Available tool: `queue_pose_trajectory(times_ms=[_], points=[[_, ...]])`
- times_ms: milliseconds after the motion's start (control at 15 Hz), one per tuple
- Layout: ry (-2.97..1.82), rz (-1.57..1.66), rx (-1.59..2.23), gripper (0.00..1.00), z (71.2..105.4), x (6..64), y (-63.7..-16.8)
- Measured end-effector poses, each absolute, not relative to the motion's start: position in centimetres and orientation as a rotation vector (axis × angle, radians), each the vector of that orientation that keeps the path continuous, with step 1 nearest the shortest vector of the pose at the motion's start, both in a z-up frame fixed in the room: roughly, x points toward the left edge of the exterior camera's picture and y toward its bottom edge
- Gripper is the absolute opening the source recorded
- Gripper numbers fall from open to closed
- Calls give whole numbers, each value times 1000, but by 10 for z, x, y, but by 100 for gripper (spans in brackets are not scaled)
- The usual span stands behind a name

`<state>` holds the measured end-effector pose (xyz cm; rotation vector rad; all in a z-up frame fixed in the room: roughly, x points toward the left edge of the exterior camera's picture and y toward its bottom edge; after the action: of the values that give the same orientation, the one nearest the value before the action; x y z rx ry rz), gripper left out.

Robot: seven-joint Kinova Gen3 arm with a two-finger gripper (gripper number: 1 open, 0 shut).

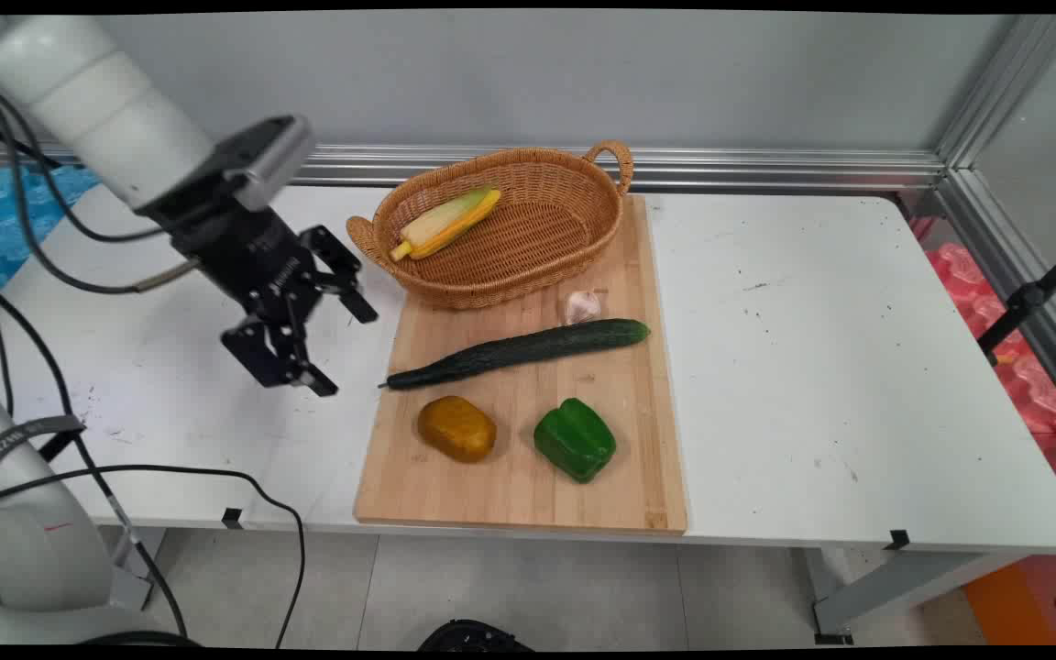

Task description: Pick up the potato from the cutting board

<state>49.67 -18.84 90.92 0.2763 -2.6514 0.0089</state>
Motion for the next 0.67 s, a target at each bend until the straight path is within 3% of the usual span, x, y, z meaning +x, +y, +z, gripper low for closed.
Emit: queue_pose_trajectory(times_ms=[667], points=[[-2721,19,139,100,864,441,-209]])
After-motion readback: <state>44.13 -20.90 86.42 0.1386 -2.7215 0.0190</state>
